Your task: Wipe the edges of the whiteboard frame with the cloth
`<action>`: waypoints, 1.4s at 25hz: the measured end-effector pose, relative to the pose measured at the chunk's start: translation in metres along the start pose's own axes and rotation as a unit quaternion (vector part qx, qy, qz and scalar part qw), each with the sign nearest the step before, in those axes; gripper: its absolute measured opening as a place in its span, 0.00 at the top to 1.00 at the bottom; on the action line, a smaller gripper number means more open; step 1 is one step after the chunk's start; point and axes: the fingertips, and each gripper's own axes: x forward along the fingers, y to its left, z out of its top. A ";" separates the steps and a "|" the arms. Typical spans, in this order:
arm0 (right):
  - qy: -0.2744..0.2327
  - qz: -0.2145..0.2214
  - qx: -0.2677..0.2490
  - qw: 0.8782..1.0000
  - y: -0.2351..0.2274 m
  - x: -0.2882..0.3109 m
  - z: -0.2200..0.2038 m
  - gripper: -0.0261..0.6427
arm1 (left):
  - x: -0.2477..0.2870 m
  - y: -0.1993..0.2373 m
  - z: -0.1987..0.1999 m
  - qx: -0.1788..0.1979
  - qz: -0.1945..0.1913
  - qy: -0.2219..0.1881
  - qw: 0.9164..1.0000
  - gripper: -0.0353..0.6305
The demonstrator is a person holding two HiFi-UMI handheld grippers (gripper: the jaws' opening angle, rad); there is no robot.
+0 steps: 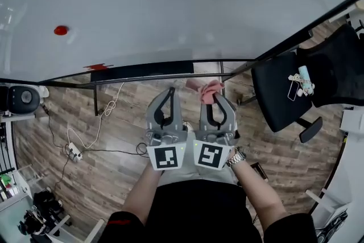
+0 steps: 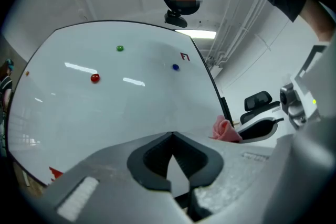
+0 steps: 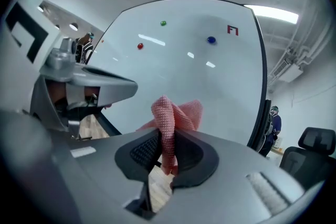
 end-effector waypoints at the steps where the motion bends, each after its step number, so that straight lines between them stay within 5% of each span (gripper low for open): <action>1: -0.008 0.000 0.013 1.000 0.002 -0.003 0.010 0.88 | -0.003 0.005 0.008 -0.001 0.003 -0.007 1.000 0.95; 7: -0.081 -0.001 0.064 0.995 0.015 -0.025 0.068 0.88 | -0.030 0.024 0.048 -0.005 0.012 -0.035 0.999 0.95; 18: -0.142 0.013 0.077 0.987 0.028 -0.068 0.133 0.88 | -0.082 0.047 0.096 0.006 0.020 -0.053 0.998 0.95; 35: -0.203 0.067 0.104 0.971 0.022 -0.114 0.167 0.89 | -0.143 0.076 0.129 0.056 0.073 -0.043 0.995 0.95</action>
